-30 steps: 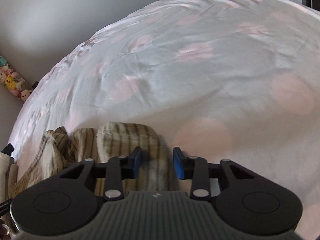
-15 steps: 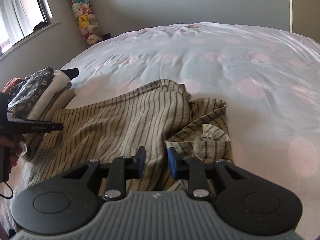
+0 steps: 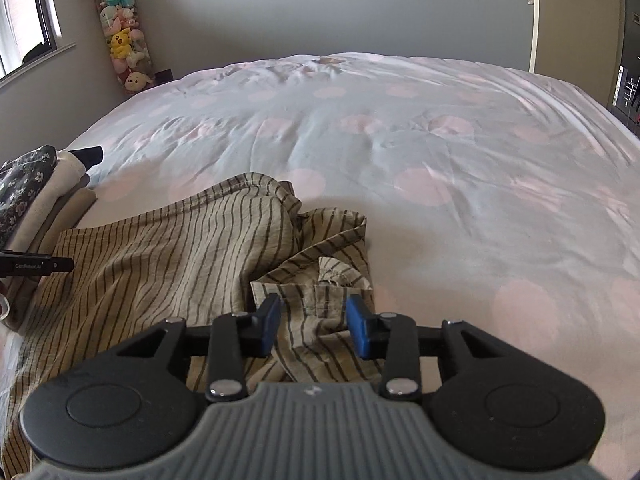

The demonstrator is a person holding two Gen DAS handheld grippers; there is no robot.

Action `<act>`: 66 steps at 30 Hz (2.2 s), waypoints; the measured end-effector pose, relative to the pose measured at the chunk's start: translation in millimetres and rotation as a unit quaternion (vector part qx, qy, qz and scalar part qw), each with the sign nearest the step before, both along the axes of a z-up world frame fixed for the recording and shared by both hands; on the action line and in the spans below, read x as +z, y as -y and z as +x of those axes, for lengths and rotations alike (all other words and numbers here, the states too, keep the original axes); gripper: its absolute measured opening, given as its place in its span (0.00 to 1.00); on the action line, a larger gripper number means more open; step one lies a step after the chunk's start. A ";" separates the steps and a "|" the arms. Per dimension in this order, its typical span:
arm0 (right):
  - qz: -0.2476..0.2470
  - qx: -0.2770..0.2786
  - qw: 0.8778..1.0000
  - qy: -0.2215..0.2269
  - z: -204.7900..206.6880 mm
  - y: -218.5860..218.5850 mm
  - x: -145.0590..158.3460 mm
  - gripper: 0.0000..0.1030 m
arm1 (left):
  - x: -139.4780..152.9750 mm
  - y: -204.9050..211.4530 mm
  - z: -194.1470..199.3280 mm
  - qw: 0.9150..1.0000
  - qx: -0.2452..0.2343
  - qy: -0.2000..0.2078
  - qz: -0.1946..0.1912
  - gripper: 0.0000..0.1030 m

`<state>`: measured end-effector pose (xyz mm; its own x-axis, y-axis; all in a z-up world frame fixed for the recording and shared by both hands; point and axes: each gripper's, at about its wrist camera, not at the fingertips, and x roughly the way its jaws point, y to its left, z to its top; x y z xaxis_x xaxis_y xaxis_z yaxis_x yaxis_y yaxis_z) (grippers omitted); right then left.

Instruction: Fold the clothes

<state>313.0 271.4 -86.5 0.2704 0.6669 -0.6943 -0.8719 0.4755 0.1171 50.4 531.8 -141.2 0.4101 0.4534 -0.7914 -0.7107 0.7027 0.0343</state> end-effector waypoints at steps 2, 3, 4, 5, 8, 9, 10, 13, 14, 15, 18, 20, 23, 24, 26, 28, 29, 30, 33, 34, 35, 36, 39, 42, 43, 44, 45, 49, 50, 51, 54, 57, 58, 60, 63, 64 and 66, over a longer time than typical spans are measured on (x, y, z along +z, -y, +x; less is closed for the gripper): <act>-0.021 -0.013 1.000 0.004 0.7 -14.0 -11.3 0.40 | -1.4 -0.2 -0.1 1.000 0.000 -0.001 -0.002 0.54; -0.034 -0.022 0.999 0.004 1.4 -20.8 -17.6 0.40 | -2.2 -0.6 -0.3 1.000 -0.001 -0.001 -0.003 0.54; -0.042 -0.032 0.999 0.001 3.2 -25.6 -24.5 0.38 | -2.9 -1.1 -0.6 1.000 -0.001 0.000 -0.004 0.54; -0.045 -0.037 0.998 -0.001 4.8 -27.9 -29.7 0.36 | -3.7 -1.6 -0.8 1.000 -0.001 0.000 -0.006 0.54; -0.044 -0.042 0.998 -0.008 8.0 -29.2 -36.0 0.11 | -5.8 -2.8 -0.6 1.000 -0.003 0.001 -0.008 0.54; -0.042 -0.039 0.998 -0.004 7.9 -28.0 -34.4 0.11 | -6.6 -3.1 -0.3 1.000 -0.004 0.001 -0.009 0.54; -0.041 -0.035 0.999 0.000 7.8 -26.9 -32.7 0.07 | -7.3 -3.1 0.0 1.000 -0.005 0.001 -0.010 0.54; -0.038 -0.028 0.999 0.014 9.4 -22.9 -22.7 0.04 | -8.0 -2.6 0.7 1.000 -0.007 0.000 -0.008 0.54; -0.034 -0.029 0.999 0.017 11.2 -20.8 -17.8 0.04 | -7.4 -2.4 0.5 1.000 -0.008 0.000 -0.008 0.54; -0.031 -0.030 0.999 0.020 13.0 -18.6 -12.8 0.04 | -6.8 -2.4 -0.1 1.000 -0.008 0.001 -0.009 0.54; -0.021 -0.037 0.999 0.033 20.0 -11.8 2.9 0.03 | -5.5 -2.7 -1.1 1.000 -0.005 0.005 -0.011 0.54; -0.013 -0.046 0.998 0.031 26.4 -7.7 11.0 0.03 | -5.4 -2.7 -1.0 1.000 -0.005 0.007 -0.012 0.54; -0.007 -0.070 0.996 0.050 35.1 -2.9 23.8 0.02 | -5.8 -2.1 -0.1 1.000 -0.007 0.006 -0.011 0.54; -0.007 -0.080 0.995 0.061 39.3 -1.8 27.4 0.02 | -5.9 -2.2 -0.3 1.000 -0.007 0.006 -0.010 0.54; -0.005 -0.095 0.994 0.062 54.3 0.5 32.7 0.02 | -5.9 -2.4 -0.7 1.000 -0.007 0.006 -0.010 0.54; -0.022 -0.110 0.991 0.073 69.7 -0.5 32.0 0.02 | -6.6 -3.4 -1.2 1.000 -0.007 0.006 -0.010 0.54; -0.031 -0.116 0.989 0.081 77.1 -1.1 29.5 0.02 | -7.0 -4.0 -1.6 1.000 -0.008 0.007 -0.010 0.54; -0.043 -0.124 0.987 0.089 85.0 -1.6 25.3 0.02 | -6.9 -2.6 -1.7 1.000 -0.007 0.007 -0.010 0.54; -0.075 -0.159 0.979 0.100 109.2 0.4 9.6 0.01 | -7.5 -3.5 -2.0 1.000 -0.010 0.007 -0.010 0.54; -0.084 -0.173 0.976 0.101 117.3 2.2 3.4 0.01 | -7.7 -3.8 -1.9 1.000 -0.010 0.007 -0.009 0.54; -0.095 -0.183 0.973 0.106 122.8 4.0 -2.9 0.01 | -7.9 -4.2 -1.8 1.000 -0.011 0.007 -0.008 0.54; -0.103 -0.192 0.970 0.107 128.9 7.4 -10.5 0.01 | -7.7 -4.7 -1.6 1.000 -0.010 0.007 -0.007 0.54; -0.120 -0.220 0.964 0.092 141.6 19.5 -31.6 0.01 | -5.3 -5.9 -1.5 1.000 -0.008 0.009 0.001 0.54; -0.113 -0.219 0.967 0.066 145.1 30.8 -46.5 0.02 | -2.5 -8.7 -2.5 1.000 0.001 0.015 0.006 0.54; -0.103 -0.218 0.969 0.055 146.3 34.2 -48.1 0.02 | -2.3 -10.0 -3.2 1.000 0.004 0.018 0.006 0.54; -0.092 -0.216 0.971 0.045 147.6 37.6 -49.6 0.06 | -2.1 -11.3 -3.9 1.000 0.007 0.021 0.005 0.54; -0.078 -0.229 0.970 0.028 149.6 42.3 -48.2 0.08 | -1.8 -12.6 -4.6 1.000 0.010 0.024 0.004 0.54; -0.034 -0.257 0.966 -0.020 150.2 58.0 -42.8 0.21 | 5.9 -14.4 -12.7 0.998 0.028 0.054 0.003 0.54; -0.027 -0.257 0.966 -0.027 148.3 61.1 -41.6 0.22 | 7.5 -15.2 -14.6 0.997 0.032 0.064 0.003 0.54; -0.026 -0.251 0.967 -0.026 144.3 62.6 -41.0 0.22 | 6.9 -16.7 -15.5 0.997 0.035 0.070 0.001 0.54; -0.018 -0.238 0.971 -0.033 133.2 67.8 -41.4 0.26 | 2.0 -17.0 -15.2 0.997 0.031 0.070 0.010 0.53; -0.010 -0.227 0.973 -0.045 125.9 73.2 -43.9 0.29 | -1.6 -15.1 -13.1 0.997 0.018 0.078 0.009 0.53; -0.010 -0.225 0.973 -0.045 124.3 74.3 -44.8 0.30 | -2.7 -15.0 -12.7 0.997 0.018 0.081 0.002 0.53; -0.003 -0.231 0.972 -0.050 126.6 81.0 -46.1 0.30 | -4.8 -13.7 -11.3 0.997 0.019 0.074 0.002 0.53; 0.019 -0.254 0.964 -0.077 136.1 93.7 -48.0 0.35 | -10.5 -14.1 -9.7 0.998 0.025 0.052 0.011 0.47; 0.030 -0.263 0.960 -0.090 140.9 98.5 -48.4 0.40 | -13.1 -15.3 -9.5 0.998 0.024 0.051 0.004 0.46; 0.060 -0.273 0.953 -0.115 149.5 105.2 -48.6 0.51 | -17.9 -16.7 -9.8 0.998 0.026 0.053 -0.006 0.47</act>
<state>462.5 166.1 -135.1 0.4500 0.5484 -0.7048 -0.4430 0.8224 0.3570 40.5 548.6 -159.1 0.4682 0.4675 -0.7499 -0.7451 0.6650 -0.0507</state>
